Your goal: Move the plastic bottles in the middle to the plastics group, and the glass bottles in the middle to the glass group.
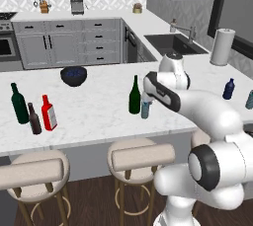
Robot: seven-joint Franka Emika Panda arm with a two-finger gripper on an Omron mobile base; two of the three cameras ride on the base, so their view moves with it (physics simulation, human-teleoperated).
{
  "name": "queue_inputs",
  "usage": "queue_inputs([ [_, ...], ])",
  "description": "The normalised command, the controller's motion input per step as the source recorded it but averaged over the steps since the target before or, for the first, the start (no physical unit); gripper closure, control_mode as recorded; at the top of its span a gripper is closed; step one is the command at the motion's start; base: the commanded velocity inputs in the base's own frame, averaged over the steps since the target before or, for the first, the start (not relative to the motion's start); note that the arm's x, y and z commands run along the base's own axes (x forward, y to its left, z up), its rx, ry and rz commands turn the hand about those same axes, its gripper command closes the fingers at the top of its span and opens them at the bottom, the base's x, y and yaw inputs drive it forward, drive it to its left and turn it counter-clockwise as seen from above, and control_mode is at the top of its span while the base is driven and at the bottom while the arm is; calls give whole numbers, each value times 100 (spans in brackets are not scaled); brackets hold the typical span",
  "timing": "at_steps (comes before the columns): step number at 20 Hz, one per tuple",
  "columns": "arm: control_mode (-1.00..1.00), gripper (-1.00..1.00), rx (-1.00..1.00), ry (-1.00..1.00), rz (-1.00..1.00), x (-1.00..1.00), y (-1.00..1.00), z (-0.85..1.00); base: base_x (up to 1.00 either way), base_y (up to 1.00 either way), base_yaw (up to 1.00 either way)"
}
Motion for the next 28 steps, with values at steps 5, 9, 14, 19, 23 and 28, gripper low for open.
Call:
queue_inputs([
  [5,-100,-100,0,0,1,38,-23,-5,0,0,0],
  [9,-100,-100,0,0,7,47,-2,-15,0,0,0],
  [14,-100,-100,0,0,9,25,0,-19,0,0,0],
  [19,-100,-100,0,0,3,15,1,-4,0,0,0],
  [23,-100,-100,0,0,0,22,12,-1,0,0,0],
  [28,-100,-100,0,0,0,28,17,-13,0,0,0],
])
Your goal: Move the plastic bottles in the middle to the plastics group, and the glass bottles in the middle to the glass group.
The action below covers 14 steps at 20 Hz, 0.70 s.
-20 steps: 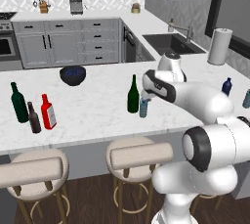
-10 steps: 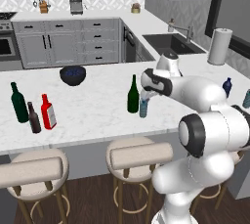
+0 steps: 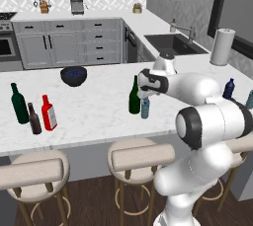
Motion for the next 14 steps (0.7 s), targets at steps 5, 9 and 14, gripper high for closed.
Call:
queue_inputs([
  [5,-100,-100,0,0,0,20,2,-13,0,0,0],
  [9,-100,-100,0,0,0,32,0,-20,0,0,0],
  [14,-100,-100,0,1,0,23,0,-14,0,0,0],
])
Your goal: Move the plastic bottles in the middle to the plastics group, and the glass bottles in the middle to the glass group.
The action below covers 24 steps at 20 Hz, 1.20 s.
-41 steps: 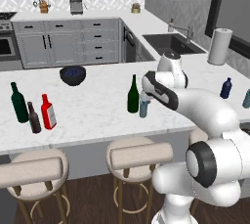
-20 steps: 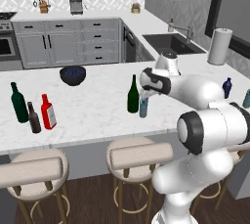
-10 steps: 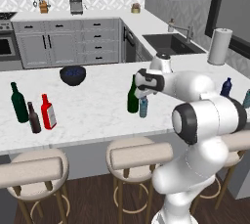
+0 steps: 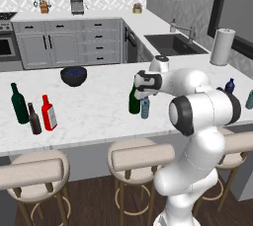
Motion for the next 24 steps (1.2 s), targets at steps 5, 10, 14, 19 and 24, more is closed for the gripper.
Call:
queue_inputs([
  [5,-100,-100,0,1,0,2,0,-9,0,0,0],
  [10,-100,-100,0,1,0,1,0,-15,0,0,0],
  [14,-100,-100,0,0,0,10,0,-16,0,0,0],
  [19,-100,-100,0,1,0,27,0,-8,0,0,0],
  [24,-100,-100,0,1,0,7,0,-13,0,0,0],
])
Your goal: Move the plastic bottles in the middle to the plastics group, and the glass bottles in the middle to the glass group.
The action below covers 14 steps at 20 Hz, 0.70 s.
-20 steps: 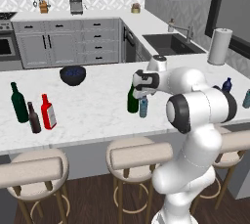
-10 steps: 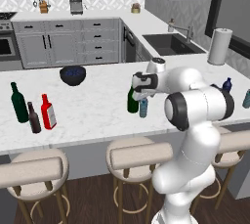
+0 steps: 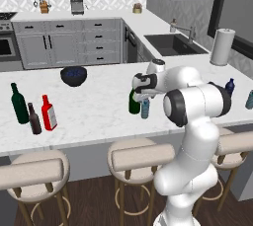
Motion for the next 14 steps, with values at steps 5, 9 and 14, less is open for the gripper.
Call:
queue_inputs([
  [5,-100,-100,0,0,0,0,0,-4,0,0,0],
  [9,-100,100,0,0,0,0,0,0,0,0,0],
  [14,-100,100,0,0,0,-1,-1,0,0,0,0],
])
